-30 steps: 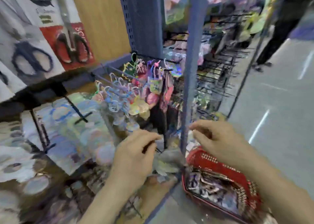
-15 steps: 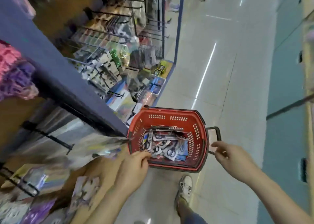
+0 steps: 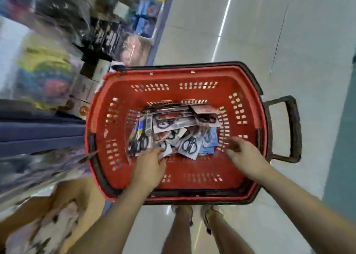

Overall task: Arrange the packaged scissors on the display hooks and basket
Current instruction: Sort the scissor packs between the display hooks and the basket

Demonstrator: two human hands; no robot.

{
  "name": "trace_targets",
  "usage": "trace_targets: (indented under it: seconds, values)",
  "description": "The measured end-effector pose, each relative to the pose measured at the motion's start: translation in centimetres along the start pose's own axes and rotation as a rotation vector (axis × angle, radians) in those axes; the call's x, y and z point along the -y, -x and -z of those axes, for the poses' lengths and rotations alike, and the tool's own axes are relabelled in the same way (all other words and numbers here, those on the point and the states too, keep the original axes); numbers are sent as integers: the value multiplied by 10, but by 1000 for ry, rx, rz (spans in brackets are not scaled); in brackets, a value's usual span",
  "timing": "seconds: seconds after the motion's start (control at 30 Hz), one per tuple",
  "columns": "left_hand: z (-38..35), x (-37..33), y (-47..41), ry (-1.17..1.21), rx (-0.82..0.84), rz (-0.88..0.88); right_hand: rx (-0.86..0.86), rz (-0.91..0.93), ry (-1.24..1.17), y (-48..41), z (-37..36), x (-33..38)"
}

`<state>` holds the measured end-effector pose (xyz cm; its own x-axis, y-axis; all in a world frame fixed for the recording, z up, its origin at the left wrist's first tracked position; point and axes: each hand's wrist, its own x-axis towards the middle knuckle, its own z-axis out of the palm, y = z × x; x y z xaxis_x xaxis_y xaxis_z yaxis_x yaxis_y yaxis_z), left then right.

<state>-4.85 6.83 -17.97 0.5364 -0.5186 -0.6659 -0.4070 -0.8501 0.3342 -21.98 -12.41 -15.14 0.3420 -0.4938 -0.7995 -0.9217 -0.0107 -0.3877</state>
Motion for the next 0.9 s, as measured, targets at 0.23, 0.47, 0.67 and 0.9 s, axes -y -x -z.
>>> trace_targets:
  seconds: [0.23,0.47,0.67,0.9]
  values:
    - [-69,51,-136,-411,183,106,116,-253,-528,-142,-119,-1]
    - [-79,81,-174,-299,255,280,-14,-393,-933,-200,-211,33]
    - [-36,72,-147,-98,78,296,-196,-249,-734,-172,-189,29]
    - [2,48,-74,863,-68,517,-362,-86,-569,-85,-102,23]
